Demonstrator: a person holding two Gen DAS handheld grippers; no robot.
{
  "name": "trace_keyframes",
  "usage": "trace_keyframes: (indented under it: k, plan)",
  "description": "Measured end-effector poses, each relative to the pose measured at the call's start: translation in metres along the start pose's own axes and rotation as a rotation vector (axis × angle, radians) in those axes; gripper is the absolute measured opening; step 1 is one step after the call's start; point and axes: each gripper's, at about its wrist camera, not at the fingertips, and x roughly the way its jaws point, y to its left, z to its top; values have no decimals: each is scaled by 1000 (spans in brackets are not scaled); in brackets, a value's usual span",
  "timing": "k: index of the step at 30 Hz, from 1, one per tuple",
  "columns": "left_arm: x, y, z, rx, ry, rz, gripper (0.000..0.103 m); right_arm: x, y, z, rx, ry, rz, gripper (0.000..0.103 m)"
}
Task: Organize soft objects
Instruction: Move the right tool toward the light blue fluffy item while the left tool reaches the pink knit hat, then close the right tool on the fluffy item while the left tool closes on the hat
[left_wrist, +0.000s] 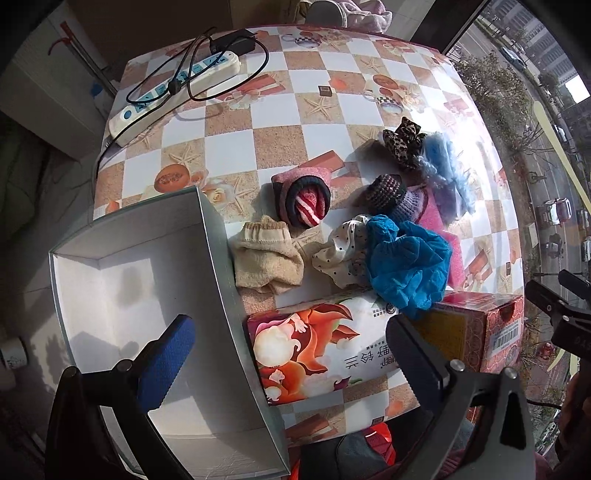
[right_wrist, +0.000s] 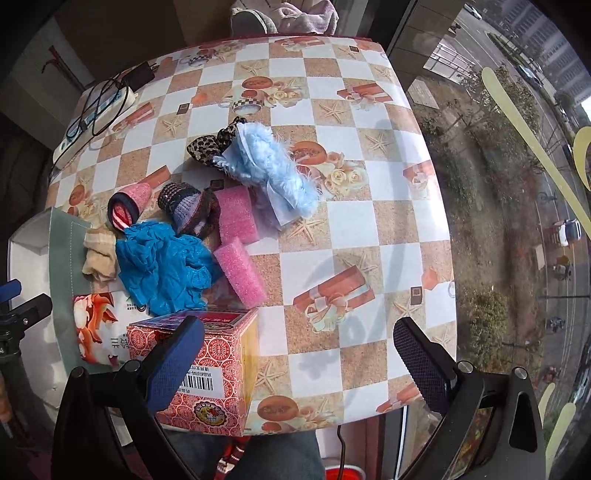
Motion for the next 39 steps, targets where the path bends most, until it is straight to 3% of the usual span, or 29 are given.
trace_keyframes:
  k: [12, 21, 30, 34, 39]
  plan:
    - [45, -28, 72, 50, 29, -41, 103, 16, -10, 22, 59, 12, 4, 103]
    - [98, -36, 110, -2, 101, -38, 103, 64, -7, 81, -28, 50, 26, 103]
    - [146, -26, 123, -115, 150, -45, 103, 133, 12, 126, -99, 99, 97, 103]
    - [161, -24, 124, -133, 146, -32, 103, 165, 1, 133, -41, 146, 103, 103]
    - [186, -9, 126, -153, 157, -27, 103, 180, -35, 131, 64, 168, 47, 103]
